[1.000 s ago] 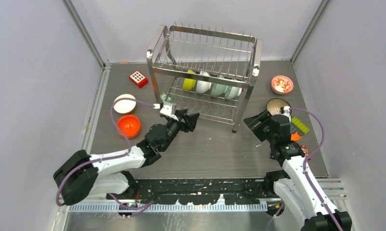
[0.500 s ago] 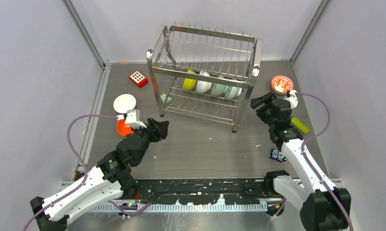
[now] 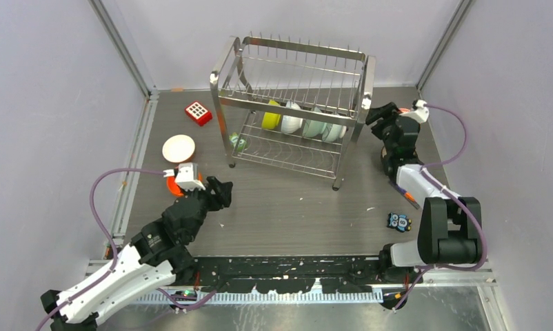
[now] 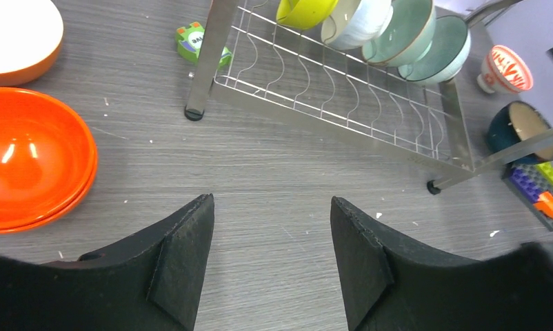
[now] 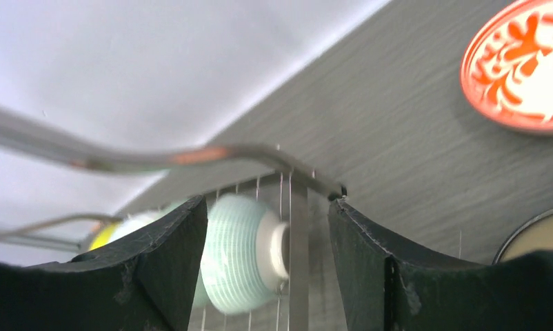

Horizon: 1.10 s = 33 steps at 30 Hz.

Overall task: Unload the bowls from the dish rack
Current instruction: Adjust the dish rack at the center of the board.

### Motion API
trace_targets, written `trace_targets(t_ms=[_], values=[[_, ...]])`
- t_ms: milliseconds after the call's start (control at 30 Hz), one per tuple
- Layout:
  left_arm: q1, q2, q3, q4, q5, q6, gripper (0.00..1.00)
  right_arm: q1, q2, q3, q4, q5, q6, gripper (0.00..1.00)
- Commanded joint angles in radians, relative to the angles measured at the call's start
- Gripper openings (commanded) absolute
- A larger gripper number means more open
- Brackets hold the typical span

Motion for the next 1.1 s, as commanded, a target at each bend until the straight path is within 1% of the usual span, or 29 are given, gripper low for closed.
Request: trace_targets(t_ms=[0, 100, 200, 300, 433, 533, 633, 700, 767, 867, 1000, 1067], values=[[0.002, 0.066, 0.064, 0.022, -0.036, 0.087, 0.64, -0.048, 0.023, 0.137, -0.033, -0.064, 0.053, 0.69], [0.011, 0.184, 0.115, 0.025, 0.002, 0.085, 0.65, -0.048, 0.062, 0.205, -0.179, -0.083, 0.079, 0.67], [0.035, 0.315, 0.166, 0.01, 0.067, 0.043, 0.66, -0.048, 0.083, 0.217, -0.212, -0.074, 0.113, 0.66], [0.051, 0.38, 0.2, -0.006, 0.102, 0.005, 0.66, -0.051, 0.11, 0.247, -0.244, -0.057, 0.155, 0.66], [0.057, 0.376, 0.199, -0.007, 0.11, -0.002, 0.66, -0.076, 0.166, 0.306, -0.257, -0.009, 0.272, 0.66], [0.057, 0.337, 0.18, -0.013, 0.096, -0.007, 0.66, -0.098, 0.237, 0.382, -0.251, -0.021, 0.343, 0.66], [0.058, 0.298, 0.169, -0.047, 0.056, -0.007, 0.66, -0.102, 0.321, 0.482, -0.264, -0.04, 0.35, 0.64], [0.058, 0.287, 0.173, -0.076, 0.015, -0.01, 0.67, -0.101, 0.374, 0.552, -0.279, -0.101, 0.35, 0.63], [0.064, 0.289, 0.181, -0.089, -0.014, -0.013, 0.66, -0.102, 0.419, 0.614, -0.29, -0.128, 0.349, 0.62], [0.09, 0.329, 0.204, -0.084, -0.002, -0.009, 0.65, -0.101, 0.483, 0.697, -0.298, -0.171, 0.348, 0.61], [0.143, 0.427, 0.253, -0.078, 0.071, -0.009, 0.65, -0.1, 0.56, 0.793, -0.294, -0.256, 0.368, 0.6], [0.155, 0.46, 0.271, -0.062, 0.083, -0.008, 0.65, -0.095, 0.591, 0.825, -0.283, -0.289, 0.376, 0.61]])
